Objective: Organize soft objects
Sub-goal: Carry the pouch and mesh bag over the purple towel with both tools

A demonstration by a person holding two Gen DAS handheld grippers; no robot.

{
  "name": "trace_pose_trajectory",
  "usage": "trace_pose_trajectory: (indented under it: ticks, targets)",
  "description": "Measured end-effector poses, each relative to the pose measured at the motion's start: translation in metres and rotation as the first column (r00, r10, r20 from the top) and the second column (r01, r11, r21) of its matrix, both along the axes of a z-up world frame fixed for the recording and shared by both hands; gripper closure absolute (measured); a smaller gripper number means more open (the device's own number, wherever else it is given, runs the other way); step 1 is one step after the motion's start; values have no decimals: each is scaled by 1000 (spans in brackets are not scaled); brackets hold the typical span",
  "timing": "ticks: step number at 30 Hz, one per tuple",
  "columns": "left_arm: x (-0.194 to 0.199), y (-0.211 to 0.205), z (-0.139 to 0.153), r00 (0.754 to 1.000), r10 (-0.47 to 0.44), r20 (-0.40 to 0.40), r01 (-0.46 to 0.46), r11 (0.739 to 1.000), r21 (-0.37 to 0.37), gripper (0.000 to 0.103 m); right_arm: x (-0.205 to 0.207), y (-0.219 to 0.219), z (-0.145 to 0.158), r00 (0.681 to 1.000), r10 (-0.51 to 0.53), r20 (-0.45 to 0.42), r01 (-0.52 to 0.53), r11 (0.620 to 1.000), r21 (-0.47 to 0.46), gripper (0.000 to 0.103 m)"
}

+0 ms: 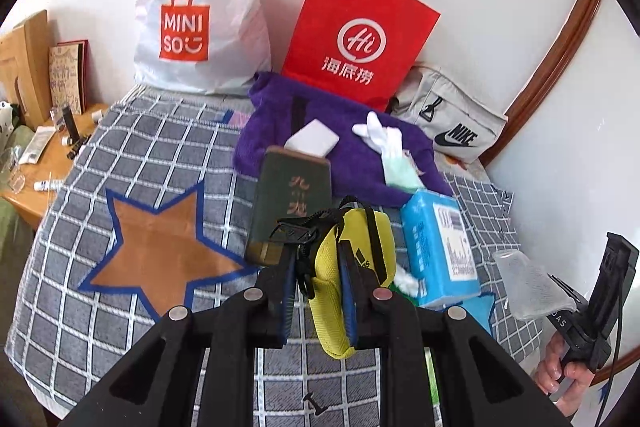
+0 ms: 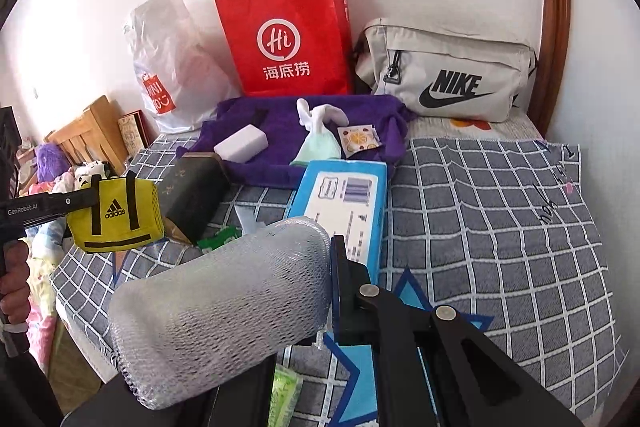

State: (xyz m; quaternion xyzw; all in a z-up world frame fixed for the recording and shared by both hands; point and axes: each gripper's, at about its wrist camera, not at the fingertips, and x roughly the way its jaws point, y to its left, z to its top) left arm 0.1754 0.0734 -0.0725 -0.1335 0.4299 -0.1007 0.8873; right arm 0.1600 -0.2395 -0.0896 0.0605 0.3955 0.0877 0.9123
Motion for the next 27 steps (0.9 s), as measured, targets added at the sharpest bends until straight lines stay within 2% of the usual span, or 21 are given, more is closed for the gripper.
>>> trace_pose_trajectory:
  ticks: [7, 14, 21, 27]
  targets:
    - [25, -4, 18, 1000, 7, 22, -7, 1000, 2, 84, 28, 4, 15, 1000, 20, 16, -20, 1000, -10, 98]
    - [55, 0, 23, 999, 30, 15, -30, 999, -12, 84, 67, 3, 24, 999, 21, 38, -21, 1000, -10, 98]
    - [91, 7, 27, 998, 66, 20, -66, 998, -7, 84, 112, 1, 20, 999, 20, 37, -20, 1000, -1, 98]
    - [121, 11, 19, 997, 83, 0, -83, 996, -14, 84, 148, -5, 7, 1000, 0, 14, 0, 1000, 26, 98]
